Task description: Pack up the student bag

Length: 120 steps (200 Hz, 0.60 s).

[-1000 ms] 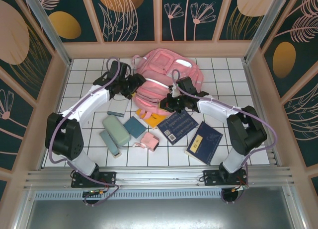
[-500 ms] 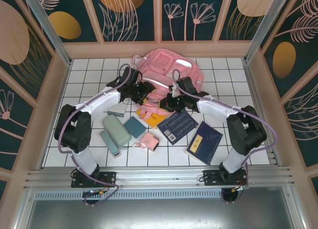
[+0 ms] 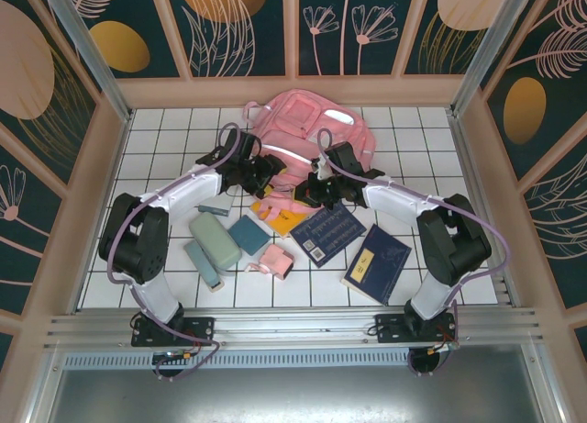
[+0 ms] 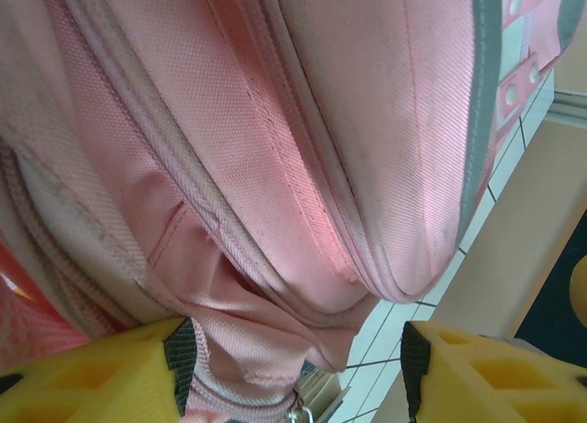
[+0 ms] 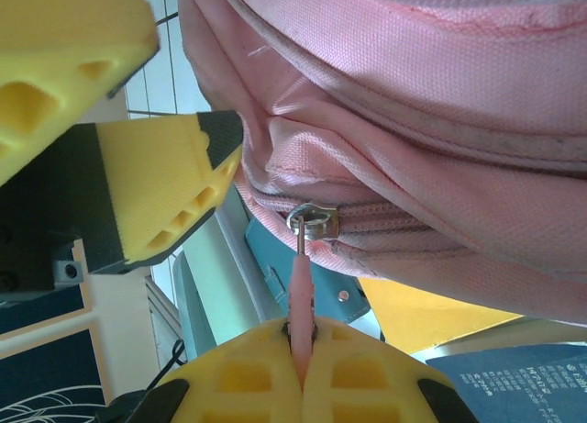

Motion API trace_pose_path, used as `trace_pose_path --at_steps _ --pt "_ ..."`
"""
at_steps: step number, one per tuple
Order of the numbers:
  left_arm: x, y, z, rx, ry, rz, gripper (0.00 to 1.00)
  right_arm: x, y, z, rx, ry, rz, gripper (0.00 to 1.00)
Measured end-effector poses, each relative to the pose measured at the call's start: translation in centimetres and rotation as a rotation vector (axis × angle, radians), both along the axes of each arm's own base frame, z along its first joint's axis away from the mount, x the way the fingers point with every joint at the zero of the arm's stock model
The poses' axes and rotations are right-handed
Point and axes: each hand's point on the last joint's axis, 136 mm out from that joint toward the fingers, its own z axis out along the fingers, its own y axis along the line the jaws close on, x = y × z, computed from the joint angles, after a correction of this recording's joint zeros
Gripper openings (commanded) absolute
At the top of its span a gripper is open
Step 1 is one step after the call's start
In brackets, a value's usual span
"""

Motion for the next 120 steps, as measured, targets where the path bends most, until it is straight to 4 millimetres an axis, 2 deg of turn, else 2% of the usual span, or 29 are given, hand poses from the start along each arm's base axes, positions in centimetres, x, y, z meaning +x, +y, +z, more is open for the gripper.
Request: trace_pose_path --at_steps 46,84,102,120 --pt "-0.6 0.3 -0.8 0.001 0.017 0.008 0.62 0.1 0.2 0.0 0.009 -0.006 0.003 0.00" --pt "-0.2 0.1 -1.1 -0.007 0.016 0.015 0.59 0.1 0.3 0.2 0.023 0.009 -0.002 0.00" --pt "0.3 -0.1 -1.7 -0.009 0.023 0.021 0.53 -0.1 0.6 0.3 0.028 0.009 0.003 0.00" --pt "0.7 -0.4 -2.3 -0.005 0.033 0.022 0.36 -0.2 0.9 0.5 0.035 0.006 0.007 0.00"
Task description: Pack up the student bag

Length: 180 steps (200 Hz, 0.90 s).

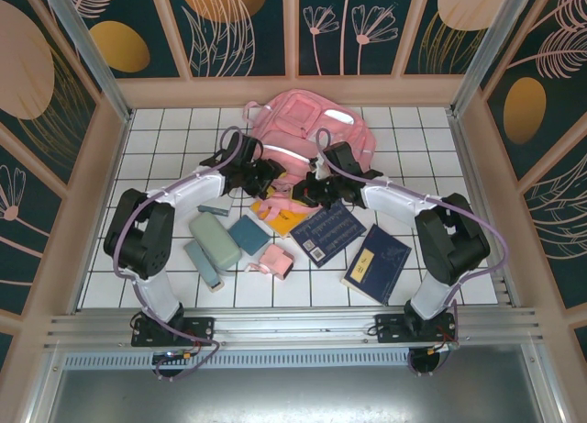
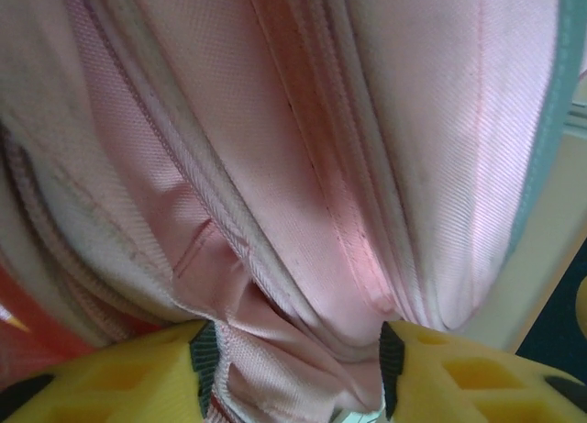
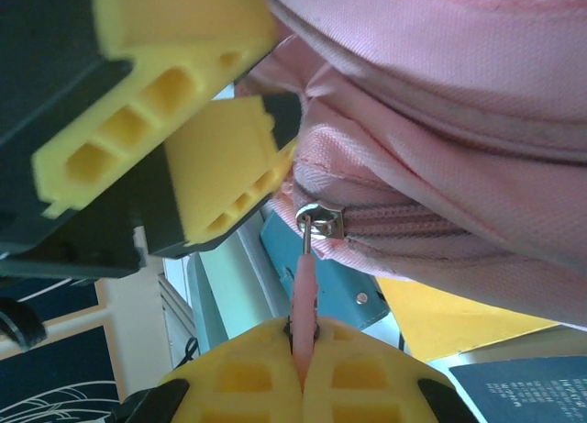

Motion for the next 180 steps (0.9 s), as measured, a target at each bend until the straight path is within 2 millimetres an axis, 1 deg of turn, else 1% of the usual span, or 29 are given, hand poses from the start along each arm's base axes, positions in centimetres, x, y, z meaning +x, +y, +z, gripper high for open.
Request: trace_pose_path --at_steps 21,42,68,91,113,126,146,180 --pt "0.6 -0.2 -0.6 0.009 0.007 0.003 0.18 0.1 0.4 0.3 0.018 -0.015 -0.002 0.00" --pt "1.3 -0.2 -0.2 0.022 -0.013 0.011 0.00 0.3 0.4 0.3 0.025 -0.025 -0.006 0.00" --pt "1.9 -0.1 0.5 0.039 -0.039 0.013 0.00 0.6 0.4 0.3 0.021 -0.045 -0.012 0.00" --pt "2.0 0.2 0.4 0.058 -0.044 0.020 0.00 0.7 0.0 -0.1 0.009 -0.057 -0.019 0.00" --pt "1.9 0.3 0.3 0.076 -0.044 0.022 0.00 0.6 -1.1 -1.2 -0.017 -0.051 -0.036 0.00" --pt "2.2 0.7 0.4 0.092 -0.056 0.036 0.00 0.6 -1.8 -1.6 -0.038 -0.056 -0.046 0.00" --pt "3.2 1.7 1.1 0.106 -0.085 0.067 0.00 0.5 -2.6 -1.7 -0.070 -0.068 -0.056 0.00" --pt "4.1 3.0 2.3 0.124 -0.127 0.100 0.00 1.1 -4.7 -2.2 -0.116 -0.079 -0.094 0.00"
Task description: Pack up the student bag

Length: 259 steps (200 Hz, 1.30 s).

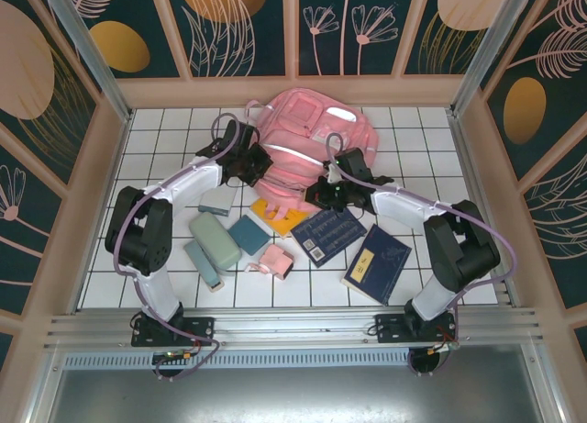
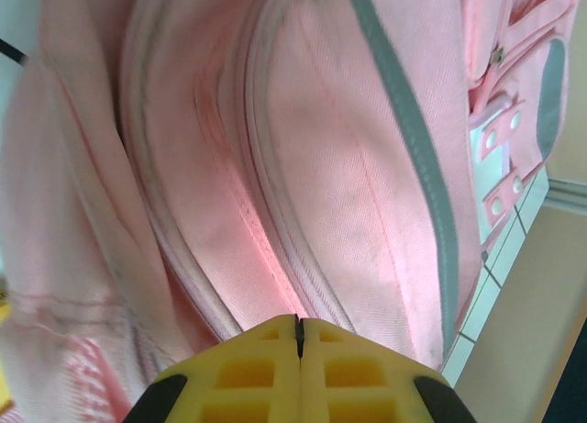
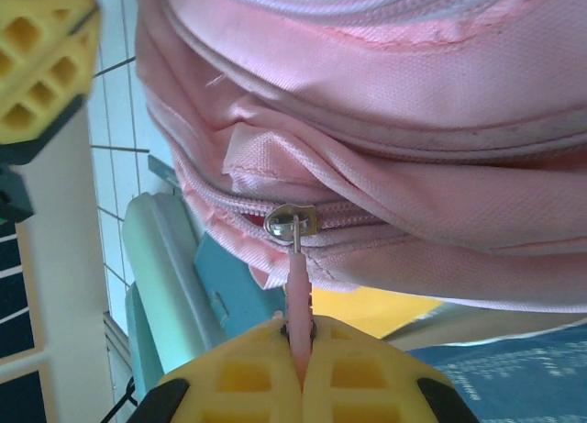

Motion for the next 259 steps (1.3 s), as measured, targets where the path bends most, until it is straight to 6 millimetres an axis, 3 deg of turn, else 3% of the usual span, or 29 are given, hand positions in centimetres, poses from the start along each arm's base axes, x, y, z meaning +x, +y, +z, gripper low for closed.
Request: trace_pose_path --at_steps 10,25,39,68,105,143,201,222,249,259 --pt "0.0 0.0 0.2 0.000 -0.008 -0.004 0.00 0.1 -0.5 -0.3 -0.006 0.005 -0.011 0.00" --pt "0.0 -0.3 0.6 0.000 -0.019 -0.026 0.36 0.0 -1.0 -0.7 -0.008 0.016 -0.018 0.00" --pt "-0.1 -0.8 0.9 -0.008 -0.022 -0.042 0.50 -0.1 -1.0 -0.6 0.002 0.023 -0.013 0.00" --pt "-1.0 -2.3 1.1 -0.028 -0.012 -0.085 0.60 -0.3 -0.7 0.1 0.027 0.019 -0.001 0.00" --pt "-3.4 -3.8 0.3 -0.046 0.030 -0.139 0.62 -0.3 -0.3 1.1 0.058 0.026 0.001 0.00" --pt "-4.6 -3.9 -0.4 -0.054 0.065 -0.145 0.61 -0.1 0.0 2.0 0.083 0.037 -0.006 0.00" --pt "-3.8 -4.5 -1.7 -0.056 0.095 -0.143 0.57 -0.6 1.2 2.8 0.106 0.048 0.007 0.00" --pt "-3.1 -4.8 -1.9 -0.048 0.099 -0.135 0.42 -0.7 1.4 2.9 0.109 0.055 0.006 0.00" --pt "-2.2 -4.8 -2.0 -0.038 0.096 -0.111 0.00 -0.6 1.4 3.0 0.106 0.046 0.006 0.00" --pt "-2.0 -4.7 -2.0 -0.037 0.095 -0.099 0.00 -0.5 1.2 2.9 0.093 0.032 0.006 0.00"
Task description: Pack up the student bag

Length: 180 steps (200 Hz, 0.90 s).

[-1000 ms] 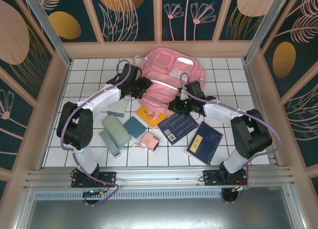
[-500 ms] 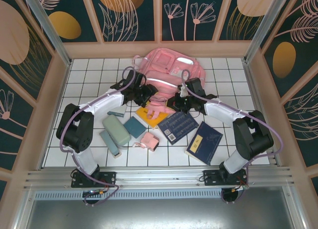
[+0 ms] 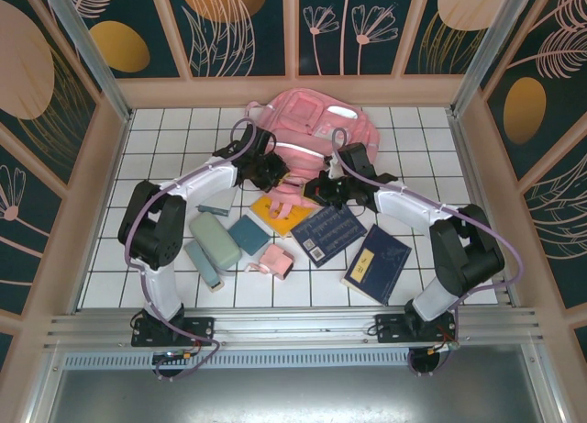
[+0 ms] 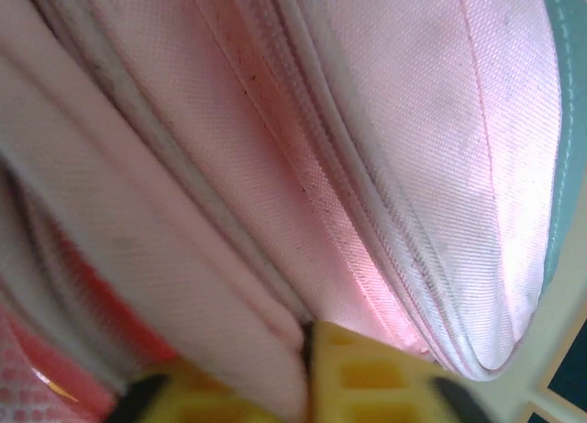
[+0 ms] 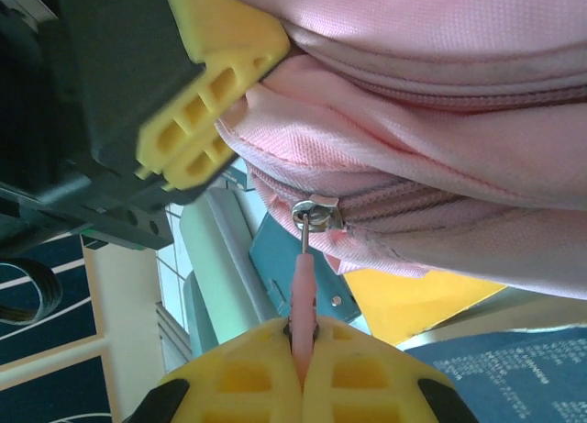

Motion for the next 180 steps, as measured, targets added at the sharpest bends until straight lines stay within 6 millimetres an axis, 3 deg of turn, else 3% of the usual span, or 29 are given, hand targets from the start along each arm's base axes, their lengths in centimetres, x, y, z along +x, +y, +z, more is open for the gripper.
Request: trace_pose_path --at_steps 59,112,152,180 --pt "0.7 0.8 1.0 -0.001 -0.008 0.044 0.00 1.2 -2.6 -0.5 -0.090 -0.063 -0.055 0.00" --pt "2.1 2.9 3.8 -0.026 -0.051 0.117 0.00 2.7 -7.7 -3.6 -0.210 -0.043 -0.189 0.00" --pt "1.8 3.1 4.9 -0.051 -0.073 0.127 0.00 5.0 -11.7 -4.7 -0.277 -0.034 -0.313 0.00" --pt "1.3 3.0 5.2 -0.059 -0.089 0.124 0.00 8.0 -14.1 -6.3 -0.317 0.009 -0.388 0.00"
